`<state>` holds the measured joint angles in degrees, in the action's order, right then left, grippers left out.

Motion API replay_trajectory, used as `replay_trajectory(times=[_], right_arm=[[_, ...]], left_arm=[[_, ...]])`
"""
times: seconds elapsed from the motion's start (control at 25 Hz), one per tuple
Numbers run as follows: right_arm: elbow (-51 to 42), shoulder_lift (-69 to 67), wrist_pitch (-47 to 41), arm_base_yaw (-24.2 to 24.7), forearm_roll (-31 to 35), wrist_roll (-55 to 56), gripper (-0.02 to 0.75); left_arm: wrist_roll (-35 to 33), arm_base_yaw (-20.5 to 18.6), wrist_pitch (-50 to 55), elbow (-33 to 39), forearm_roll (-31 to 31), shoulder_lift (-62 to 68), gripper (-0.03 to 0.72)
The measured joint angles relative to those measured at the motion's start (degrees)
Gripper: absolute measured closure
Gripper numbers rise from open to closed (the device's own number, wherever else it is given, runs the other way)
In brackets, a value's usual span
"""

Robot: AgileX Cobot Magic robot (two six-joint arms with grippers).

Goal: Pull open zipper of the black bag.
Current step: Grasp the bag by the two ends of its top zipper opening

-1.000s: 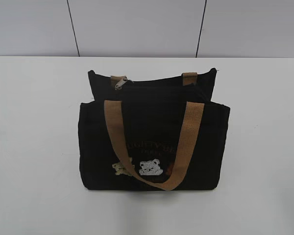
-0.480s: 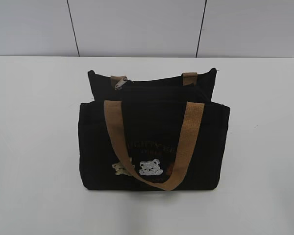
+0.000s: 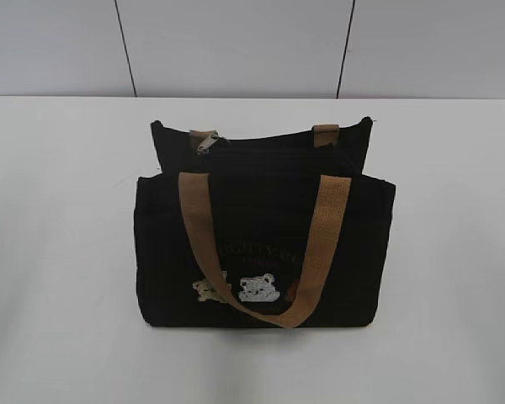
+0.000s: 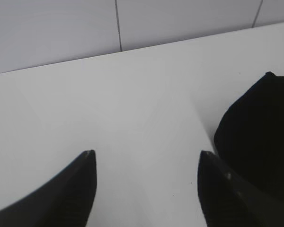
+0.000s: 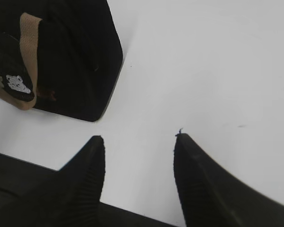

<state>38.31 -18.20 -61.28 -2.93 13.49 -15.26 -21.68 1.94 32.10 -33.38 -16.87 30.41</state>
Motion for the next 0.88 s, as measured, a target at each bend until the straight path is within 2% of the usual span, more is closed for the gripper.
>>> replay_trajectory(times=[0.12, 0.32, 0.44, 0.6, 0.88], right_arm=[[5.28, -7.83, 0.05, 0.00, 0.05, -2.69, 0.374], [13.05, -20.97, 0.18, 0.00, 2.13, -9.77, 0.374], [17.36, -29.47, 0.24, 0.00, 7.05, -16.16, 0.374], [23.76, -39.82, 0.28, 0.00, 14.74, -25.43, 0.375], [35.19, -54.56, 0.41, 0.00, 24.28, -41.77, 0.375]], left_arm=[[-11.55, 0.00, -1.48, -2.93, -8.20, 9.20, 0.190], [-31.11, 0.00, 1.60, -12.85, -18.43, 25.86, 0.191], [-43.94, 0.00, 8.01, -18.57, -26.33, 34.49, 0.191], [-60.61, 0.00, 15.08, -22.53, -35.63, 43.66, 0.193], [-90.20, 0.00, 14.81, -23.57, -50.89, 54.44, 0.211]])
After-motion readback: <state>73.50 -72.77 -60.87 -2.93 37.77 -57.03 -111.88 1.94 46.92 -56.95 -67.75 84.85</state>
